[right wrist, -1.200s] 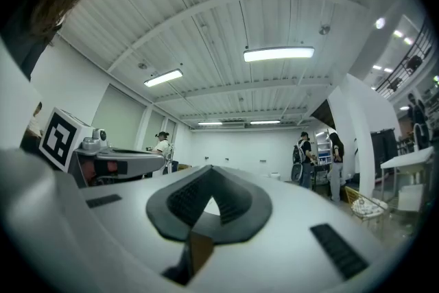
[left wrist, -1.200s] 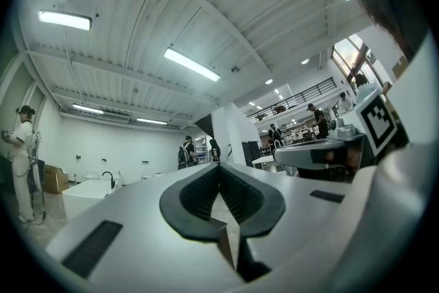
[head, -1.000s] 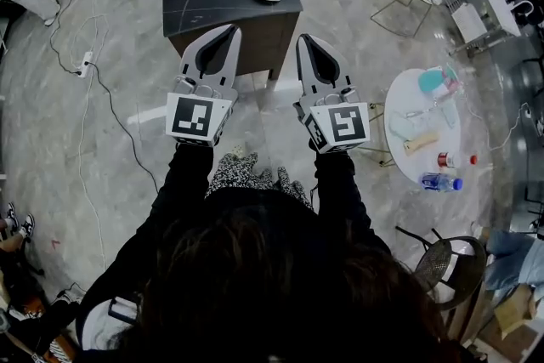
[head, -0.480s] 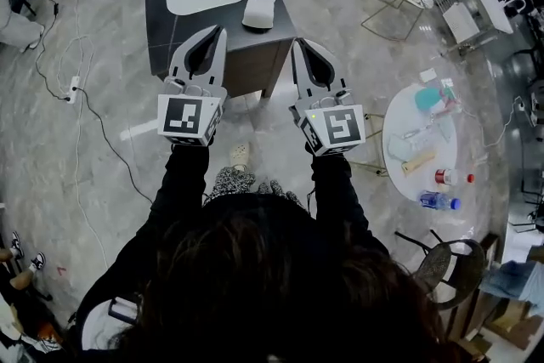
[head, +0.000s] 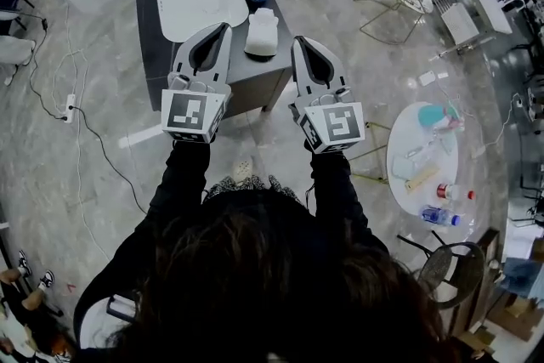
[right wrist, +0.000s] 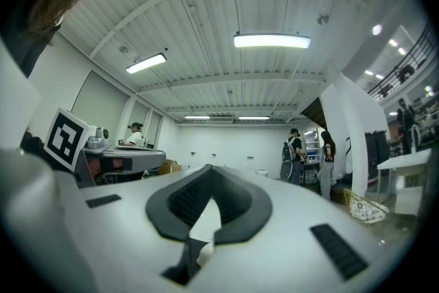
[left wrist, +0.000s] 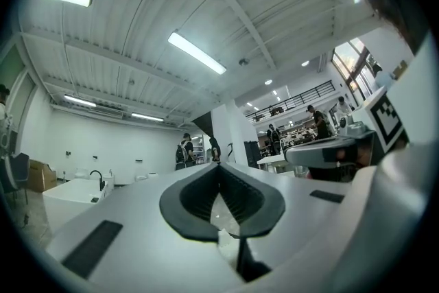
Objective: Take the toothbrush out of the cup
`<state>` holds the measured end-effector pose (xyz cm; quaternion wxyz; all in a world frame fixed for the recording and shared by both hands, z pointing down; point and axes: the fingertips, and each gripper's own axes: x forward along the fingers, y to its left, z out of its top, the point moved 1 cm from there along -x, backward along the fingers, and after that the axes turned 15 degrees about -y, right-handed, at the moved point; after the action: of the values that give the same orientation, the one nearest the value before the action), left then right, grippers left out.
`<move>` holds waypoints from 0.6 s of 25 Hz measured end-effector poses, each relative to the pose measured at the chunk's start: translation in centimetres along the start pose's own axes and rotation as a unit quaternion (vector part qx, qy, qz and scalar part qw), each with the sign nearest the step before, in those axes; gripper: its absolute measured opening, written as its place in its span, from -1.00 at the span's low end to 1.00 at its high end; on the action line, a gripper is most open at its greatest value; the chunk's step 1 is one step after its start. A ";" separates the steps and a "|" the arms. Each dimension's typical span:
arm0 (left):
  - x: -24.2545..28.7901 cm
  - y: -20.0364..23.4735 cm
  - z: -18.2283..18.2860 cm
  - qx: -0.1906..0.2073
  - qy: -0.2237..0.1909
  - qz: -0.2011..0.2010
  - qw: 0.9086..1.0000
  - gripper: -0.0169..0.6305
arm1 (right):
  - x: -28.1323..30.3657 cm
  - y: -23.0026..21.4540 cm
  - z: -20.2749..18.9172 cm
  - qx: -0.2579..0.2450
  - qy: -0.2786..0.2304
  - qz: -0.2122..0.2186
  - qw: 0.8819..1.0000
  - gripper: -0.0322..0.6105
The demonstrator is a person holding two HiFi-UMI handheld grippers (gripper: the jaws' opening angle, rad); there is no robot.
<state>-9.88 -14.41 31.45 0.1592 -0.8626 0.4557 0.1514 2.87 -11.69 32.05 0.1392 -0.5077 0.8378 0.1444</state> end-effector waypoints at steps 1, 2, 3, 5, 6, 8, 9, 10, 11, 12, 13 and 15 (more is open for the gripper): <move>0.5 0.4 -0.3 0.000 0.000 -0.002 1.000 -0.92 | 0.6 -0.2 -0.2 -0.001 -0.001 -0.002 1.000 -0.89; 0.9 0.8 -0.6 -0.001 0.001 -0.003 1.000 -0.92 | 1.3 -0.5 -0.4 -0.001 -0.002 -0.003 1.000 -0.89; 1.4 1.2 -0.8 -0.002 0.003 -0.005 1.000 -0.92 | 1.8 -0.7 -0.6 -0.002 -0.003 -0.003 1.000 -0.89; 2.3 1.9 -1.1 -0.001 0.006 -0.008 1.000 -0.92 | 2.9 -1.1 -1.0 -0.003 -0.004 -0.007 1.000 -0.89; 2.6 2.2 -1.2 -0.001 0.006 -0.011 1.000 -0.92 | 3.3 -1.3 -1.2 -0.003 -0.005 -0.009 1.000 -0.89; 3.1 2.7 -1.6 -0.002 0.007 -0.016 1.000 -0.92 | 4.1 -1.7 -1.7 -0.001 -0.005 -0.013 1.000 -0.89; 3.3 3.0 -1.8 -0.003 0.009 -0.018 1.000 -0.92 | 4.5 -1.8 -1.9 0.000 -0.005 -0.013 1.000 -0.89; 3.5 3.3 -2.2 -0.003 0.012 -0.018 1.000 -0.92 | 4.8 -1.9 -2.1 0.001 -0.004 -0.013 1.000 -0.89; 3.7 3.6 -2.4 -0.002 0.014 -0.018 1.000 -0.92 | 5.2 -2.0 -2.3 0.001 -0.004 -0.012 1.000 -0.89; 3.9 3.9 -2.7 0.000 0.017 -0.017 1.000 -0.92 | 5.5 -2.1 -2.6 0.002 -0.002 -0.011 1.000 -0.89; 4.1 4.0 -3.1 0.001 0.021 -0.016 1.000 -0.92 | 5.8 -2.3 -2.9 0.002 -0.001 -0.011 1.000 -0.89; 4.6 4.2 -3.7 0.002 0.029 -0.015 0.999 -0.92 | 6.3 -2.8 -3.3 0.004 0.002 -0.012 1.000 -0.89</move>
<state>-10.50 -21.57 32.40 0.1500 -0.8729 0.4477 0.1232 2.31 -19.29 32.46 0.1413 -0.5176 0.8324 0.1389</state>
